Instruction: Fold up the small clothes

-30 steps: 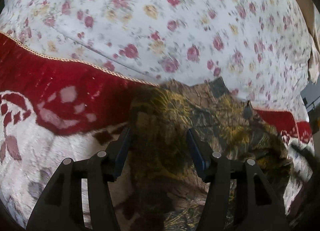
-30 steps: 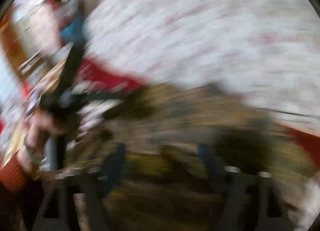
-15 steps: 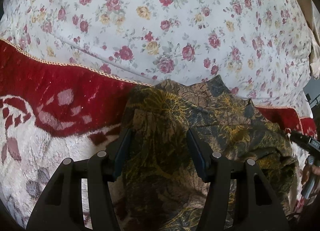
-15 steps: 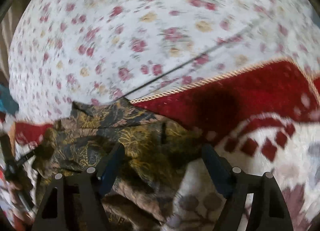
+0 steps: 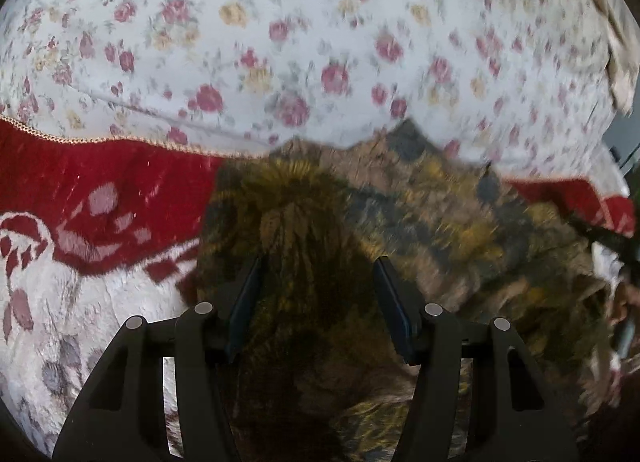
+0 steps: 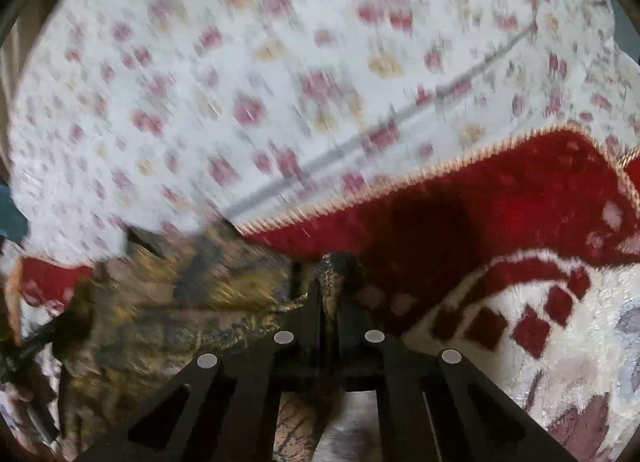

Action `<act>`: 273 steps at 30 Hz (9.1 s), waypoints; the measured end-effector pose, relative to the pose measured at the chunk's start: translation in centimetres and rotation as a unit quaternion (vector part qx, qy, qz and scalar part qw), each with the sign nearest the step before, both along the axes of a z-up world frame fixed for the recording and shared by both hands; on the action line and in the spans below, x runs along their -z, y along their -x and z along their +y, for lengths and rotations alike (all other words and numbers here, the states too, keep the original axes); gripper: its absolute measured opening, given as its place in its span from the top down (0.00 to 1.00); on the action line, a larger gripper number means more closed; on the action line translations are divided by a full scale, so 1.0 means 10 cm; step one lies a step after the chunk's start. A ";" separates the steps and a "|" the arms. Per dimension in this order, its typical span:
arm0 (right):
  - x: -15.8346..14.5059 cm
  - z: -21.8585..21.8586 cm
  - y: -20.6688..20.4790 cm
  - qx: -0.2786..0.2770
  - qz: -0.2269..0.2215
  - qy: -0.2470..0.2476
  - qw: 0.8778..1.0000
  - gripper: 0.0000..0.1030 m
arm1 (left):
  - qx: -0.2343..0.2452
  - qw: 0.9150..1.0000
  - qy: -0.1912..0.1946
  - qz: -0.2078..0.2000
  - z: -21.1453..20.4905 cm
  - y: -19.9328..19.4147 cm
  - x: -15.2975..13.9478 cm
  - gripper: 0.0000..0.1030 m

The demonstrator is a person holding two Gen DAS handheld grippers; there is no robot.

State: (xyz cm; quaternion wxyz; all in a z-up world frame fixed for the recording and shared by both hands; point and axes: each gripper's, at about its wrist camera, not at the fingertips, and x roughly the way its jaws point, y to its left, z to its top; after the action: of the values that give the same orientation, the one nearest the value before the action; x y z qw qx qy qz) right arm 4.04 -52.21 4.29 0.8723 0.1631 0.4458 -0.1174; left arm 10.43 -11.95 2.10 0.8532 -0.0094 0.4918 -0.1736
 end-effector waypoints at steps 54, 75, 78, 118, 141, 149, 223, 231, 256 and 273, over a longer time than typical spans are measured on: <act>0.11 1.15 -0.70 -0.231 0.055 0.063 0.969 0.83 | -0.046 0.999 0.019 0.005 0.28 -0.08 -0.05 0.45; 0.11 0.55 1.22 -0.095 0.051 0.059 0.992 0.95 | -0.062 0.998 0.032 0.011 0.49 0.15 -0.16 0.45; -0.14 0.71 1.28 -0.093 0.036 0.080 0.992 0.79 | -0.059 0.998 0.026 -0.010 0.55 0.24 -0.26 0.45; 0.04 2.92 -0.03 -0.315 -0.016 -0.077 0.946 0.49 | -0.094 0.993 0.068 0.002 0.95 0.42 -0.39 0.45; 0.37 1.23 1.61 -0.090 0.027 0.013 0.995 0.41 | -0.043 0.997 0.057 0.042 0.52 1.76 -0.29 0.45; 0.23 1.03 1.81 -0.054 0.003 0.028 0.998 0.94 | -0.069 0.998 0.004 0.009 0.69 2.23 -0.25 0.45; 0.52 1.69 3.06 -0.227 0.045 -0.053 0.971 0.64 | -0.010 0.995 0.054 0.079 0.86 3.25 0.16 0.89; 0.17 1.77 3.32 -0.247 -0.012 -0.097 0.964 0.93 | 0.040 0.993 0.101 0.048 0.92 3.35 -0.12 0.94; -0.60 0.90 1.84 -0.150 -0.155 -0.163 0.963 0.94 | -0.033 0.979 0.197 -0.047 1.22 1.80 -1.10 0.94; -0.05 0.08 0.28 -0.014 -0.072 -0.090 0.993 0.59 | -0.081 0.990 0.117 0.009 0.75 -0.13 -0.33 0.78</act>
State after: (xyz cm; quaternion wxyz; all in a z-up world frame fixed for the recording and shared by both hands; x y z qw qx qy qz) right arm 1.19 -51.40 4.76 0.8857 0.2425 0.3925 -0.0525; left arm 11.72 -4.42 5.38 0.8531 -0.1504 0.4735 -0.1597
